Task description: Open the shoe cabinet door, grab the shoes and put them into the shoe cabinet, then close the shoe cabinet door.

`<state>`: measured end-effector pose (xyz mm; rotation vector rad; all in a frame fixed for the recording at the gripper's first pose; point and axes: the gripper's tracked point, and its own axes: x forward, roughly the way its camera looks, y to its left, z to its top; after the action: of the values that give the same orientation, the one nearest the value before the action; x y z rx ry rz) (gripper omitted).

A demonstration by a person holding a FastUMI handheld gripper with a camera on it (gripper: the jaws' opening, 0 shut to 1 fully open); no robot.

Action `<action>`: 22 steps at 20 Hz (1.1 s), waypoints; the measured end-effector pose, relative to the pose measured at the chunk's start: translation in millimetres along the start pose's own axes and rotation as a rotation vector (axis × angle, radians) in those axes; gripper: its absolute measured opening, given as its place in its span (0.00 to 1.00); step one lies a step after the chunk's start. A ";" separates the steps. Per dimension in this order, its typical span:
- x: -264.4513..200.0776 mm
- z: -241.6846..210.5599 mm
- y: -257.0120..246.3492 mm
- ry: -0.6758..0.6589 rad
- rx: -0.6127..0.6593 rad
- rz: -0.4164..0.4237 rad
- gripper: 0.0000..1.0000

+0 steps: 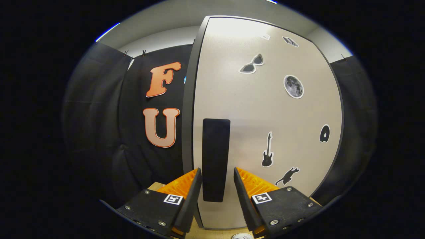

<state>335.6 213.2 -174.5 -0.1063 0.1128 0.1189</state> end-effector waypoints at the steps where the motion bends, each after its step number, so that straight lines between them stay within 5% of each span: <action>1: 0.7 -0.6 3.0 0.008 -0.001 -0.001 0.53; 2: 3.1 1.0 2.7 -0.006 -0.006 -0.017 0.38; 14: -13.4 0.3 3.3 -0.001 0.011 0.064 0.16; 22: -81.2 0.2 -14.9 -0.008 0.010 0.089 0.13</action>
<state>257.3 189.4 -163.3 -0.0905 0.1105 0.2079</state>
